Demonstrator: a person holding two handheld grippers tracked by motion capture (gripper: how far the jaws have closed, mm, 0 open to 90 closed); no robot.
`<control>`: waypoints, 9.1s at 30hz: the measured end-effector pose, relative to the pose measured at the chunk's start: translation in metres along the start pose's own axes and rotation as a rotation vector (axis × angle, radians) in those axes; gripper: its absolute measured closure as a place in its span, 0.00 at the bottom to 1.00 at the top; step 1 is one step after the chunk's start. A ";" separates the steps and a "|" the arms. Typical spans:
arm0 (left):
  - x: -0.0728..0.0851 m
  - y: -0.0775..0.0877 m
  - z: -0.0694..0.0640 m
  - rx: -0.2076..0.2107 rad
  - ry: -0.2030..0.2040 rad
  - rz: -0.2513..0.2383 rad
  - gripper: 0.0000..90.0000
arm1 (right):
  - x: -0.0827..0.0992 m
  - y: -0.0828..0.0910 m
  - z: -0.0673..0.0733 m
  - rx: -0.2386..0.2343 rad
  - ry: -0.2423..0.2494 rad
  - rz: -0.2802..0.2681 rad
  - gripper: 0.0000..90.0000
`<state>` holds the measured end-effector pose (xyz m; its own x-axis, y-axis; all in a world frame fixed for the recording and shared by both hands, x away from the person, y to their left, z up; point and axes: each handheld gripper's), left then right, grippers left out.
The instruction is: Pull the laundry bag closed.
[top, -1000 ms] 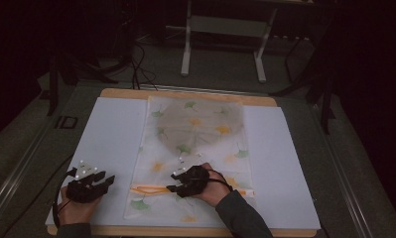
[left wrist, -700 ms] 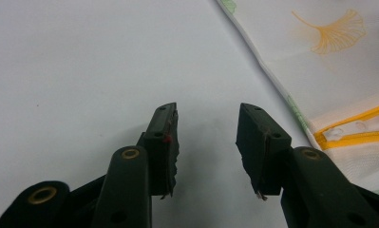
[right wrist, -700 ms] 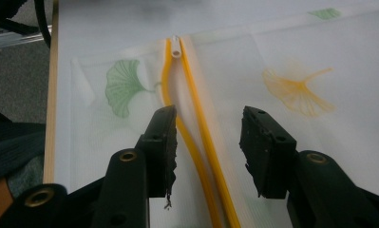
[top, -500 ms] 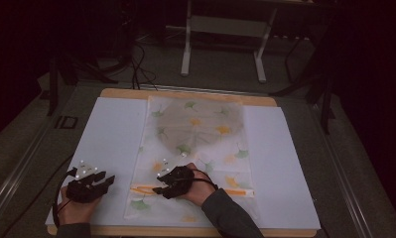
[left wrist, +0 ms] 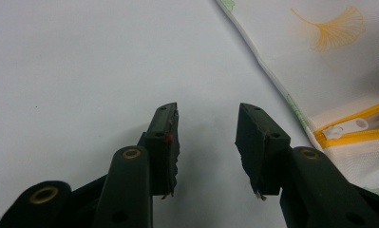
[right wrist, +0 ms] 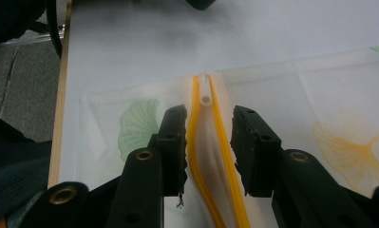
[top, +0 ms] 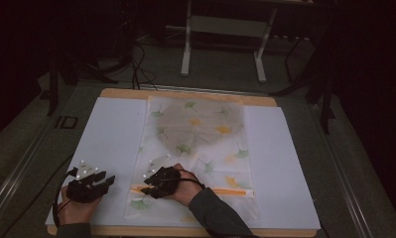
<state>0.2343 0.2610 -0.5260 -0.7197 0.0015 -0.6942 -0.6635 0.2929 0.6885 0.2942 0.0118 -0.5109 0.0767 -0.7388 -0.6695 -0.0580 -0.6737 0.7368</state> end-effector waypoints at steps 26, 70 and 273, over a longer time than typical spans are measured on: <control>0.000 -0.001 -0.002 0.010 -0.017 0.019 0.66 | -0.014 -0.039 -0.006 -0.008 0.000 0.072 0.92; 0.000 -0.021 -0.042 0.365 0.043 0.279 0.70 | -0.021 -0.008 -0.001 0.040 0.051 0.041 0.93; -0.002 -0.005 -0.018 0.502 0.146 0.164 0.98 | 0.113 0.108 0.014 0.300 0.149 0.397 1.00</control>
<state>0.2356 0.2428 -0.5242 -0.8500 -0.0371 -0.5255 -0.3872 0.7204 0.5754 0.2824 -0.1448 -0.5083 0.1301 -0.9426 -0.3075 -0.3927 -0.3338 0.8570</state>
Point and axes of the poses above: each handheld gripper's, and its own axes: y roughly backward along the jaws, x roughly out of its underside, z roughly to its left, and after that the axes turned 13 degrees about y, right-handed
